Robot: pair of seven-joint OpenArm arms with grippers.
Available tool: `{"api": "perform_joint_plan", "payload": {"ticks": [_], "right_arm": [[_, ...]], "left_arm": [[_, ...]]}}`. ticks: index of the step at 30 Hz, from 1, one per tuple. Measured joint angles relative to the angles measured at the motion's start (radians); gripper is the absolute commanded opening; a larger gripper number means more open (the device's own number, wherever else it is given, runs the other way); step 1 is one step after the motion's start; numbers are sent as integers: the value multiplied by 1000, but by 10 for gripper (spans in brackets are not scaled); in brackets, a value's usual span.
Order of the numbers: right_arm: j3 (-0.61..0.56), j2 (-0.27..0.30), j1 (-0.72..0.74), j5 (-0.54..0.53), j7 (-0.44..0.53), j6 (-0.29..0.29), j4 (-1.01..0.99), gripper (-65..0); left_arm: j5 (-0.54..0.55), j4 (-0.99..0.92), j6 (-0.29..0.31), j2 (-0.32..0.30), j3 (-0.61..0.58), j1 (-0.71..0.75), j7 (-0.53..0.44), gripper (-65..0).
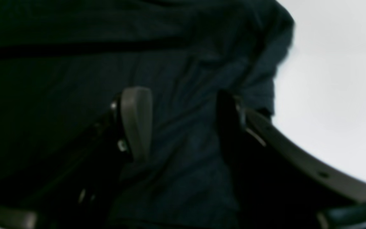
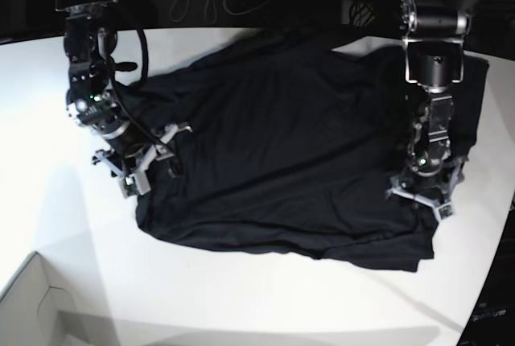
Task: Layout the t-shirt on the table in an organized manner, then fold the t-shirt properly
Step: 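Drag the shirt with both grippers, spreading it flat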
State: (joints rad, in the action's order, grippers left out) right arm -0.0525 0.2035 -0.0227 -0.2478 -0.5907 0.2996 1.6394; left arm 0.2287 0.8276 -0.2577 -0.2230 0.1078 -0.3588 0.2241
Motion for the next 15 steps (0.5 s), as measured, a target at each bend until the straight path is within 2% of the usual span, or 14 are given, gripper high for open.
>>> {"api": "perform_joint_plan", "payload": {"ticks": [6, 10, 13, 15], "right_arm": [[0, -10, 4, 2, 1, 0, -90, -321], [-1, -10, 3, 3, -3, 0, -135, -321], [-1, -8, 3, 4, 3, 0, -146, -321], [-1, -11, -3, 3, 3, 0, -149, -321]], "left_arm": [[-5, -8, 13, -4, 6, 60, -87, -228], [2, 45, 18, -61, 6, 105, -47, -228], [3, 99, 13, -93, 14, 171, -68, -228], [2, 152, 2, -103, 14, 199, -22, -228]]}}
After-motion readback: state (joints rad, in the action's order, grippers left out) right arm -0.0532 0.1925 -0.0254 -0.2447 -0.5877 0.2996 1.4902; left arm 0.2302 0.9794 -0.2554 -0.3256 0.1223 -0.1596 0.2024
